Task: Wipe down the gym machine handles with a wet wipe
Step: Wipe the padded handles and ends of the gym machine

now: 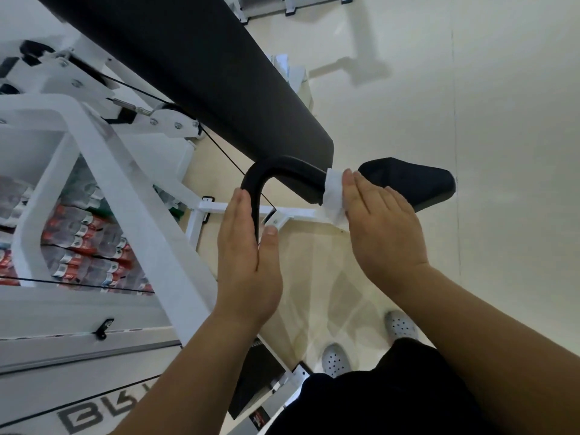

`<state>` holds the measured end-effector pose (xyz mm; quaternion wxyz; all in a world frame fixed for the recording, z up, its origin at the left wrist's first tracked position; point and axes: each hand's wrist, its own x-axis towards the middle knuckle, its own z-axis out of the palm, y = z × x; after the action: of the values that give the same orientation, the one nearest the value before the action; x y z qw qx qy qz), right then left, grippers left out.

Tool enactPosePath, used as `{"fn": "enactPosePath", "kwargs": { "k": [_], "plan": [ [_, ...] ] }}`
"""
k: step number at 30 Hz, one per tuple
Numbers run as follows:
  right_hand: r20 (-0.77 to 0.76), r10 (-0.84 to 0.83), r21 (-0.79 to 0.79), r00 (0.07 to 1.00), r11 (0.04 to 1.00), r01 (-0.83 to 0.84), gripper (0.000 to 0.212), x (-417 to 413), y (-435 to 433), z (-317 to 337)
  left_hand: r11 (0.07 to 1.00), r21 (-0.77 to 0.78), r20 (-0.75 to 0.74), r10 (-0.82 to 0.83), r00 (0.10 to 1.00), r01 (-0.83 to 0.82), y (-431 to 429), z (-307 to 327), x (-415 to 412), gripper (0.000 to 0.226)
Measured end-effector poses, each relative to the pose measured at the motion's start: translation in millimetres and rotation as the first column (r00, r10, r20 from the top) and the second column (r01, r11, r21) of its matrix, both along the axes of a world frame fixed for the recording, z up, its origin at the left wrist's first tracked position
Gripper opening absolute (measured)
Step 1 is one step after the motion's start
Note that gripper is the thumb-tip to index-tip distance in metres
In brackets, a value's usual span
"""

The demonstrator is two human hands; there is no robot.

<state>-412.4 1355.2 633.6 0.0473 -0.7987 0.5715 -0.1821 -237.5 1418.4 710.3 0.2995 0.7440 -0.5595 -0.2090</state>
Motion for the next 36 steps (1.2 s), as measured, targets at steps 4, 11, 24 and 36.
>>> {"fn": "enactPosePath", "kwargs": {
  "k": [4,11,24,36],
  "plan": [
    [-0.020,0.055,0.027,0.998,0.998,-0.054,0.074,8.5,-20.1,16.3,1.000,0.004,0.056,-0.013,0.998,0.013,-3.4,0.5,-1.8,0.064],
    [0.112,0.291,0.081,0.950,0.950,-0.300,0.065,25.8,-57.4,35.4,0.988,-0.034,0.335,-0.129,0.933,0.149,-16.6,1.1,-11.7,0.058],
    [0.652,0.212,0.503,0.728,0.598,-0.624,0.042,-114.6,-98.6,-16.8,0.998,0.059,0.605,-0.046,0.795,0.012,-56.0,-22.4,-98.3,0.055],
    [0.811,0.115,0.528,0.574,0.278,-0.802,0.073,-102.5,-34.1,6.9,0.991,-0.025,0.576,0.121,0.809,-0.131,-53.3,-18.7,-116.9,0.056]
  ]
}}
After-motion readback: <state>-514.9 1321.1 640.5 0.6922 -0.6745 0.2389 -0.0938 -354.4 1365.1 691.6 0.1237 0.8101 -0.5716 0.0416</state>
